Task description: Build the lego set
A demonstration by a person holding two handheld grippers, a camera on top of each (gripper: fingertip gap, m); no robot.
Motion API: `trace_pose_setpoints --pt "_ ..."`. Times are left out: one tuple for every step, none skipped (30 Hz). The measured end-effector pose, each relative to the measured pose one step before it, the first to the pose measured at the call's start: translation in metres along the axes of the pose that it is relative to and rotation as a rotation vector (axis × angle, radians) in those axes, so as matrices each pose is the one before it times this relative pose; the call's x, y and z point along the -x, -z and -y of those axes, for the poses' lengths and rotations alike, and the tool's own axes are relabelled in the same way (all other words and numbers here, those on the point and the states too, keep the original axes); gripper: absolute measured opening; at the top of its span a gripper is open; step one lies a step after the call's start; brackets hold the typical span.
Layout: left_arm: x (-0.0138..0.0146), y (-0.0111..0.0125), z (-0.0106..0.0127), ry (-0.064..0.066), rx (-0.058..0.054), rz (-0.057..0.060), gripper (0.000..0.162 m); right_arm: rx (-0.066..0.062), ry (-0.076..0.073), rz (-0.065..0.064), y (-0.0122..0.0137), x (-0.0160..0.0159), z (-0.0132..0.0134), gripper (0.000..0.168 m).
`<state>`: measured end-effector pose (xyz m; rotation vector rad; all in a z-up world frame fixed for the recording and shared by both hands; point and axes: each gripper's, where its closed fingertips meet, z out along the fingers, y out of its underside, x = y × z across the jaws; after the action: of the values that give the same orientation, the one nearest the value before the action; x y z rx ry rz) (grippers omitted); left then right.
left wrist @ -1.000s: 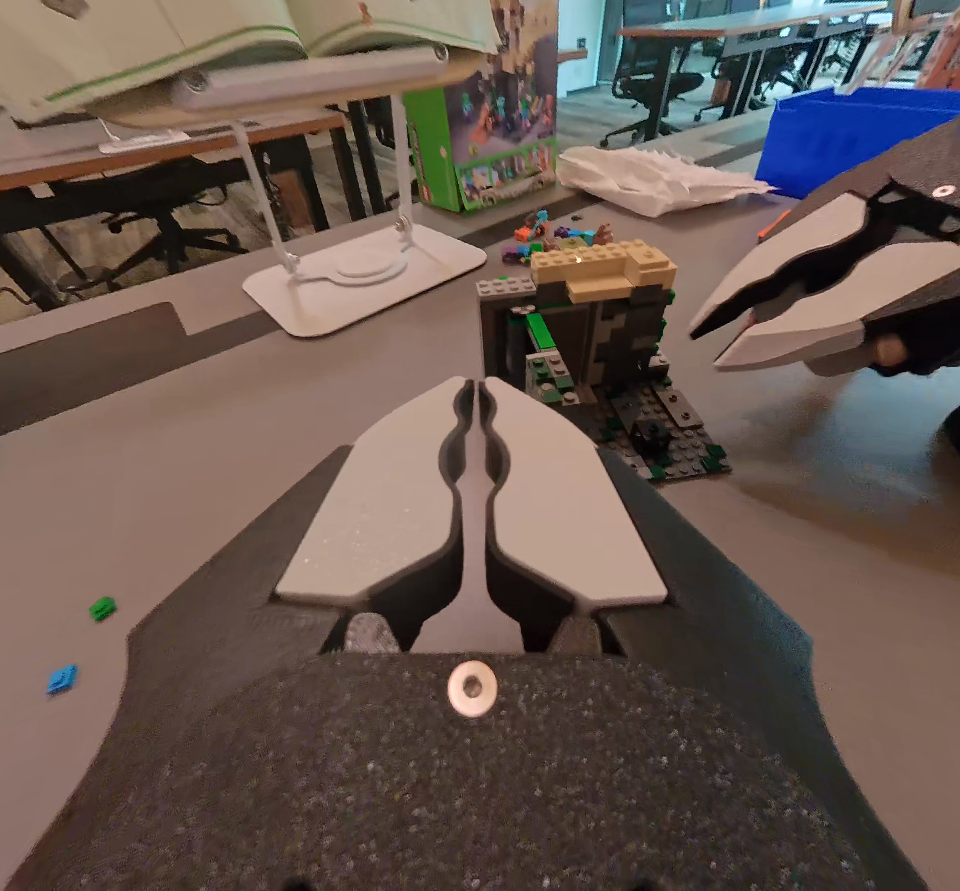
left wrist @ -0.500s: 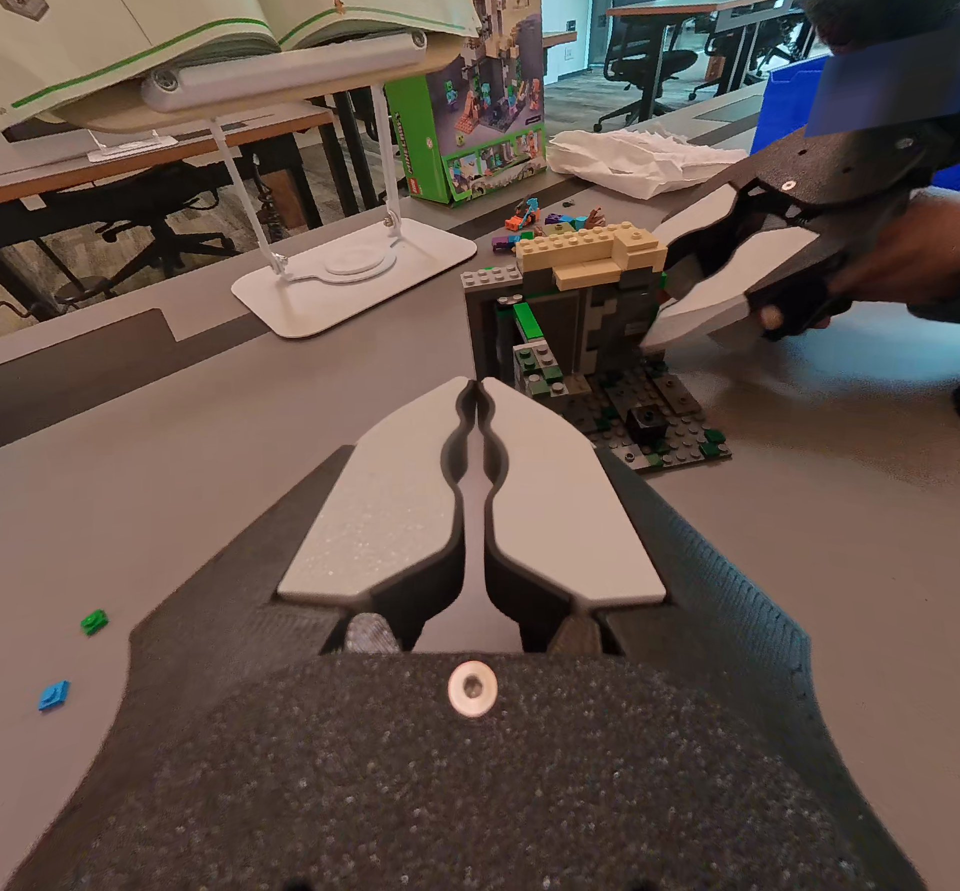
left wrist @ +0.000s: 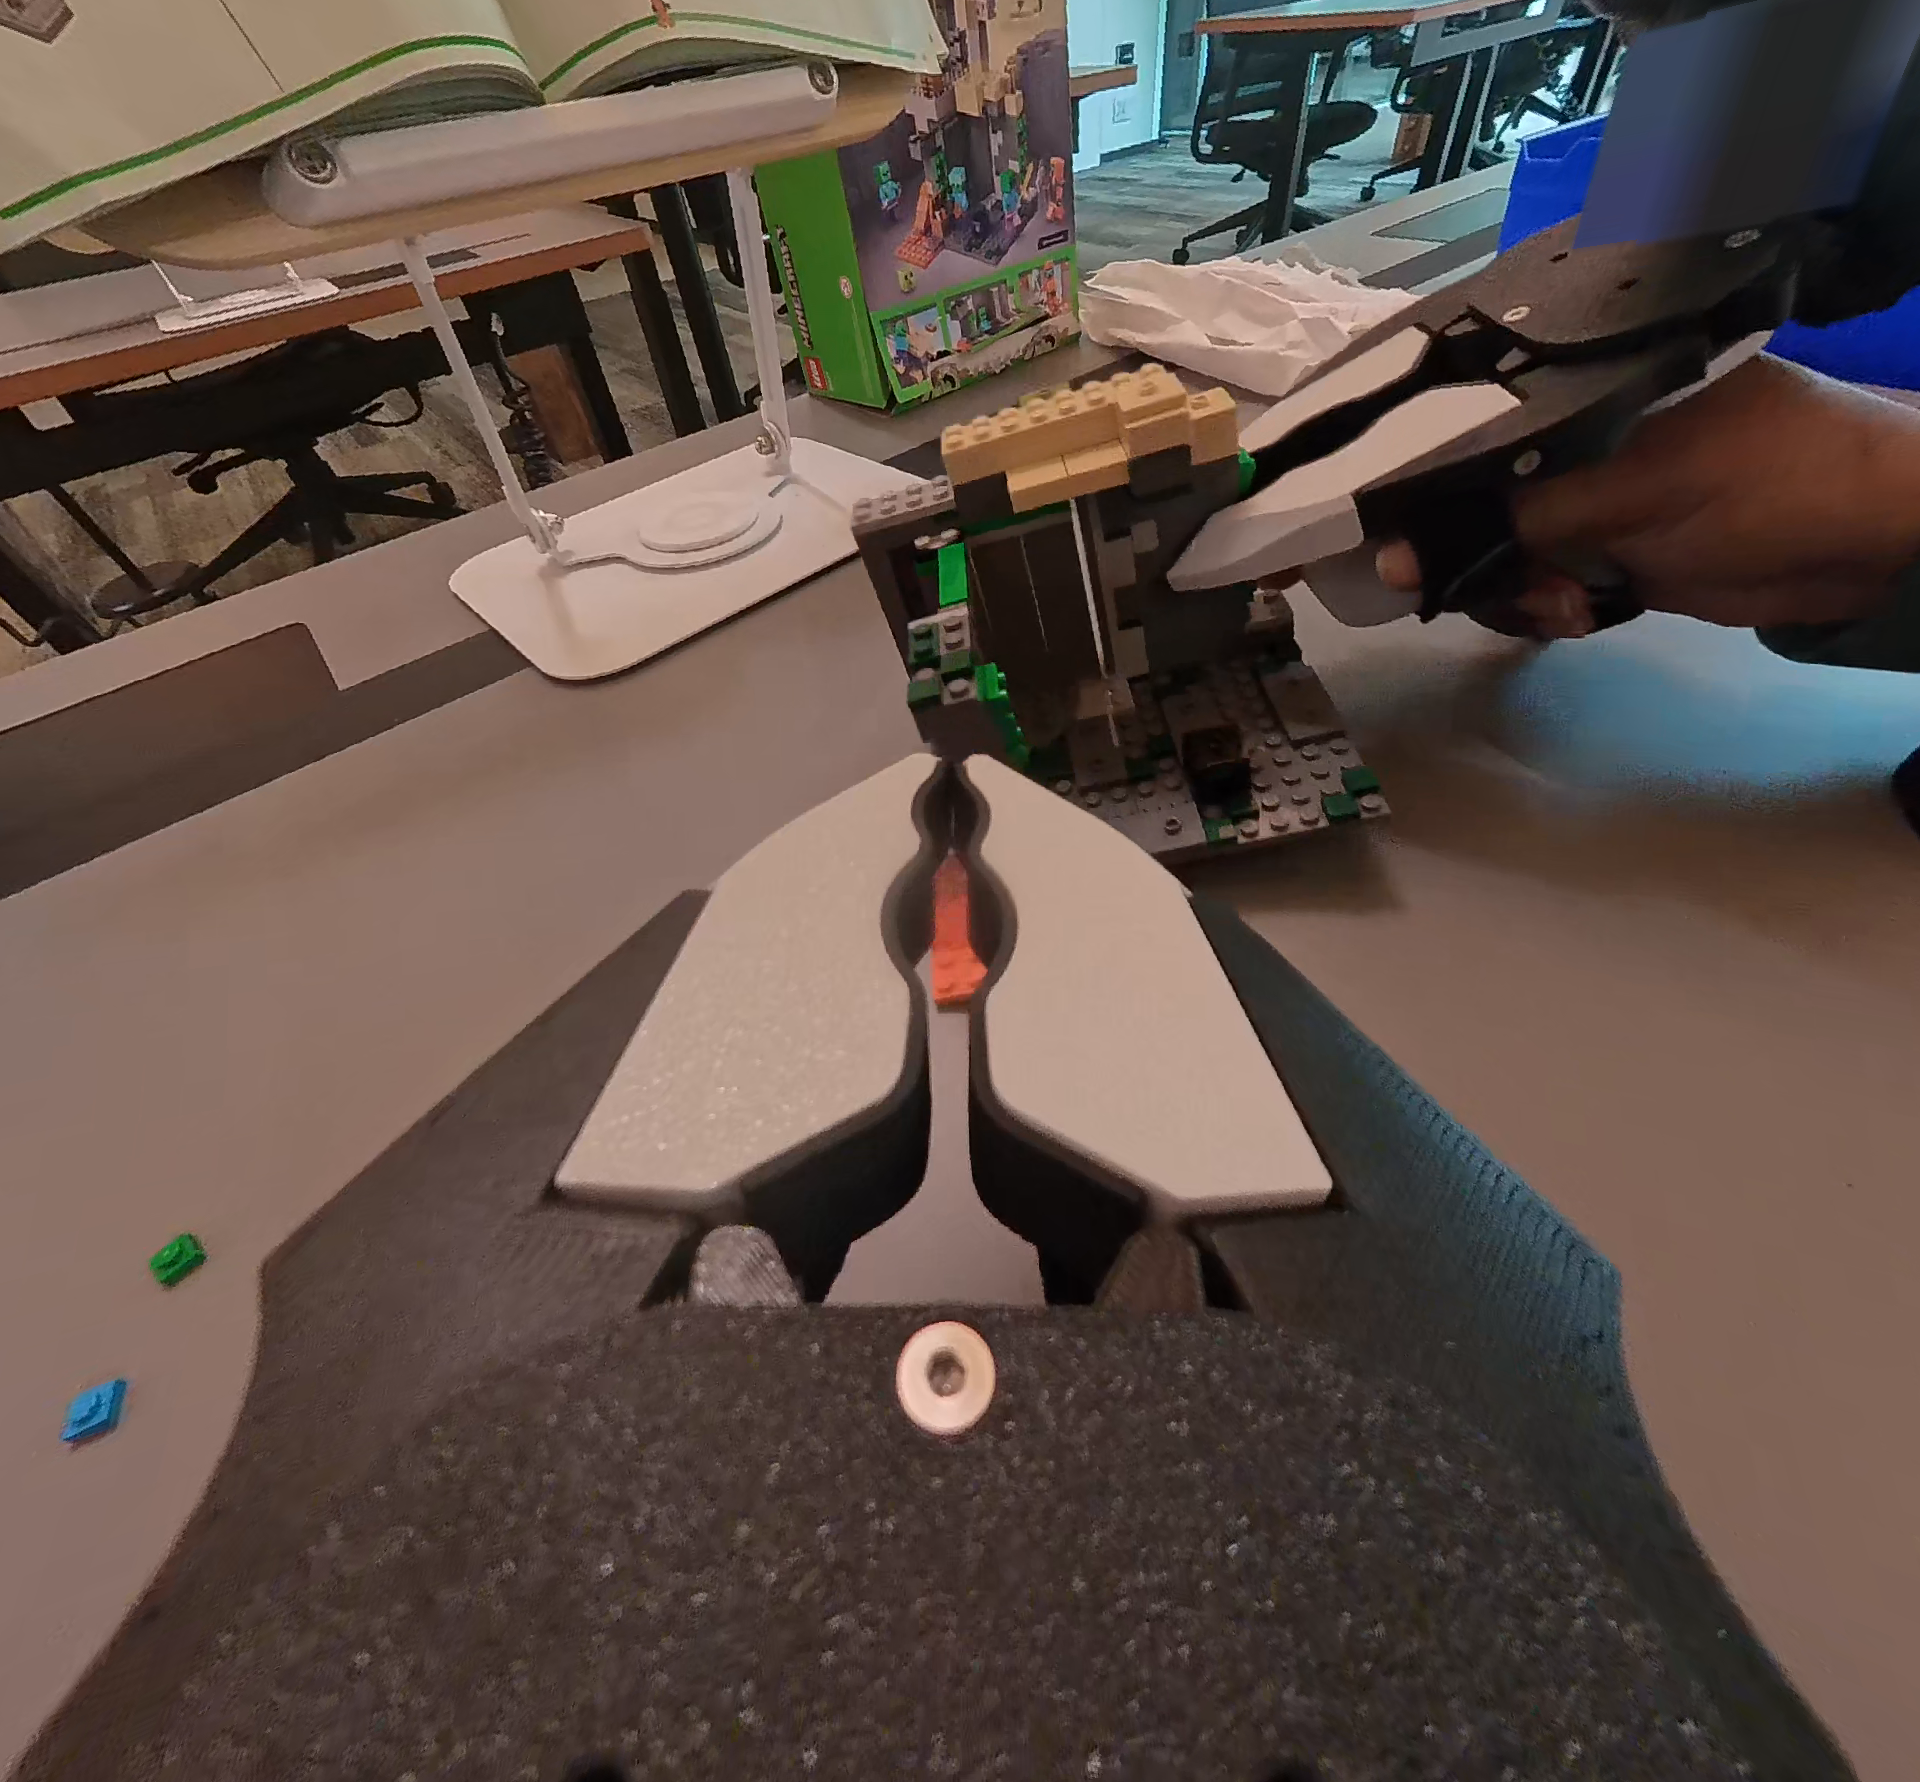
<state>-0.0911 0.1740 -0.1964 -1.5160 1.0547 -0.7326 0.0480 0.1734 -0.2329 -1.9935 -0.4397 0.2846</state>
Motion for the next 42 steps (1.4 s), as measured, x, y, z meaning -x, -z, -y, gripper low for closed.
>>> trace_pose_setpoints --pt "-0.00028 -0.00017 -0.00016 -0.0008 0.0010 -0.0009 0.000 -0.0004 -0.0032 0.0009 -0.00174 -0.00234 0.00048 0.017" --pt "-0.00023 -0.00014 -0.00042 -0.0008 0.0023 -0.0011 0.000 0.0003 0.0002 0.0019 -0.00182 -0.00220 -0.00010 0.017" --pt "-0.00012 -0.00023 -0.00026 -0.0013 0.0020 -0.0003 0.000 0.0018 0.0041 0.0035 -0.00176 -0.00201 -0.00062 0.017" --pt "-0.00008 -0.00013 -0.00032 -0.0008 0.0013 -0.0003 0.000 0.0050 0.0063 0.0039 -0.00161 -0.00154 -0.00133 0.017" --pt "-0.00020 -0.00017 -0.00045 0.0001 0.0016 -0.0014 0.000 0.0073 0.0062 0.0021 -0.00153 -0.00146 -0.00170 0.017" --pt "-0.00011 -0.00039 -0.00048 0.0003 0.0022 -0.0013 0.000 0.0105 0.0054 0.0012 -0.00148 -0.00098 -0.00190 0.017" --pt "-0.00034 -0.00038 -0.00055 -0.0002 0.0030 -0.0023 0.000 0.0160 0.0078 0.0047 -0.00155 -0.00030 -0.00279 0.017" --pt "-0.00040 -0.00046 -0.00060 -0.0008 0.0028 -0.0020 0.000 0.0207 0.0101 0.0057 -0.00193 -0.00003 -0.00364 0.017" --pt "-0.00038 -0.00022 -0.00041 -0.0016 0.0017 -0.0009 0.000 0.0049 0.0080 0.0010 -0.00144 -0.00039 -0.00214 0.017" --pt "-0.00031 -0.00019 -0.00018 -0.0022 0.0014 -0.0009 0.000 -0.0135 0.0044 0.0008 -0.00060 -0.00012 0.00040 0.017" --pt "-0.00040 -0.00015 -0.00032 -0.0020 0.0018 -0.0007 0.000 -0.0057 0.0016 0.0033 -0.00009 0.00007 0.00010 0.017" --pt "-0.00023 -0.00004 -0.00020 -0.0015 0.0011 -0.0005 0.000 -0.0024 0.0030 0.0035 0.00020 0.00029 0.00033 0.017" --pt "-0.00002 -0.00003 -0.00008 -0.0007 0.0008 -0.0003 0.000 -0.0076 0.0046 0.0041 0.00067 0.00058 0.00125 0.017" --pt "0.00020 0.00008 -0.00002 -0.0002 -0.0001 0.0011 0.000 -0.0142 0.0028 0.0099 0.00176 0.00147 0.00265 0.019" --pt "0.00030 0.00015 0.00014 0.0000 -0.0008 0.0016 0.000 -0.0124 -0.0029 0.0171 0.00285 0.00238 0.00329 0.025" --pt "0.00041 0.00022 0.00034 0.0010 -0.0019 0.0016 0.000 -0.0062 -0.0079 0.0212 0.00441 0.00277 0.00330 0.030" --pt "0.00041 0.00037 0.00084 0.0017 -0.0048 0.0016 0.000 -0.0028 -0.0077 0.0276 0.00629 0.00345 0.00320 0.036" --pt "0.00041 0.00039 0.00142 0.0015 -0.0072 0.0016 0.000 0.0024 -0.0014 0.0269 0.00801 0.00311 0.00232 0.039" --pt "0.00063 0.00040 0.00134 0.0020 -0.0065 0.0029 0.000 0.0023 0.0097 0.0114 0.00947 0.00043 0.00245 0.040" --pt "0.00081 0.00045 0.00166 0.0027 -0.0076 0.0042 0.000 -0.0106 0.0212 -0.0099 0.01062 -0.00311 0.00458 0.040" --pt "0.00059 0.00017 0.00174 0.0024 -0.0086 0.0031 0.000 -0.0235 0.0293 -0.0239 0.01073 -0.00613 0.00717 0.040" --pt "0.00018 0.00011 0.00160 0.0009 -0.0079 0.0011 0.000 -0.0274 0.0323 -0.0291 0.00940 -0.00835 0.00870 0.039" --pt "-0.00009 -0.00032 0.00072 -0.0012 -0.0037 0.0005 0.000 -0.0204 0.0329 -0.0345 0.00749 -0.01046 0.00867 0.039" --pt "-0.00028 -0.00070 -0.00017 -0.0029 0.0013 0.0000 0.000 -0.0104 0.0388 -0.0433 0.00514 -0.01283 0.00834 0.038" --pt "-0.00044 -0.00066 -0.00070 -0.0047 0.0042 -0.0007 0.000 -0.0055 0.0545 -0.0526 0.00290 -0.01496 0.00832 0.036" --pt "-0.00046 -0.00073 -0.00124 -0.0067 0.0065 -0.0011 0.000 -0.0024 0.0714 -0.0657 0.00047 -0.01771 0.00801 0.033" --pt "-0.00027 -0.00065 -0.00130 -0.0067 0.0061 0.0008 0.000 0.0006 0.0796 -0.0723 -0.00219 -0.01971 0.00690 0.029" --pt "-0.00006 -0.00038 -0.00104 -0.0051 0.0050 0.0012 0.000 0.0033 0.0711 -0.0610 -0.00502 -0.01910 0.00482 0.025" --pt "0.00027 -0.00016 -0.00092 -0.0033 0.0041 0.0020 0.000 0.0046 0.0499 -0.0454 -0.00748 -0.01724 0.00282 0.022" --pt "0.00049 0.00006 -0.00045 -0.0015 0.0020 0.0025 0.000 0.0031 0.0281 -0.0293 -0.00921 -0.01482 0.00140 0.022" --pt "0.00061 0.00020 -0.00012 0.0002 0.0003 0.0024 0.000 0.0043 0.0140 -0.0193 -0.00985 -0.01293 0.00024 0.022" --pt "0.00068 0.00018 -0.00025 0.0020 0.0004 0.0024 0.000 0.0054 0.0120 -0.0246 -0.00999 -0.01295 -0.00075 0.022" --pt "0.00090 -0.00003 -0.00060 0.0032 0.0017 0.0025 0.000 0.0039 0.0148 -0.0281 -0.00973 -0.01213 -0.00136 0.022" --pt "0.00092 -0.00025 -0.00077 0.0038 0.0027 0.0023 0.000 0.0032 0.0164 -0.0254 -0.00956 -0.01047 -0.00199 0.022" --pt "0.00094 -0.00056 -0.00107 0.0052 0.0038 0.0012 0.000 0.0063 0.0202 -0.0202 -0.00935 -0.00816 -0.00310 0.021" --pt "0.00075 -0.00072 -0.00107 0.0053 0.0042 -0.0011 0.000 0.0084 0.0230 -0.0154 -0.00911 -0.00598 -0.00414 0.021" --pt "0.00055 -0.00094 -0.00134 0.0048 0.0044 -0.0021 0.000 0.0060 0.0225 -0.0087 -0.00859 -0.00370 -0.00458 0.022" --pt "0.00047 -0.00092 -0.00141 0.0038 0.0053 -0.0023 0.000 0.0040 0.0229 -0.0015 -0.00789 -0.00137 -0.00484 0.022" --pt "0.00048 -0.00094 -0.00136 0.0038 0.0059 -0.0020 0.000 0.0056 0.0261 -0.0046 -0.00716 -0.00079 -0.00535 0.021" --pt "0.00031 -0.00052 -0.00108 0.0048 0.0036 -0.0025 0.000 0.0033 0.0260 -0.0110 -0.00611 -0.00094 -0.00515 0.022" --pt "0.00022 -0.00031 -0.00064 0.0068 0.0018 -0.0033 0.000 -0.0020 0.0211 -0.0059 -0.00505 0.00036 -0.00422 0.021" --pt "0.00033 -0.00002 -0.00018 0.0071 0.0000 -0.0021 0.000 -0.0013 0.0180 -0.0046 -0.00427 0.00054 -0.00375 0.021"
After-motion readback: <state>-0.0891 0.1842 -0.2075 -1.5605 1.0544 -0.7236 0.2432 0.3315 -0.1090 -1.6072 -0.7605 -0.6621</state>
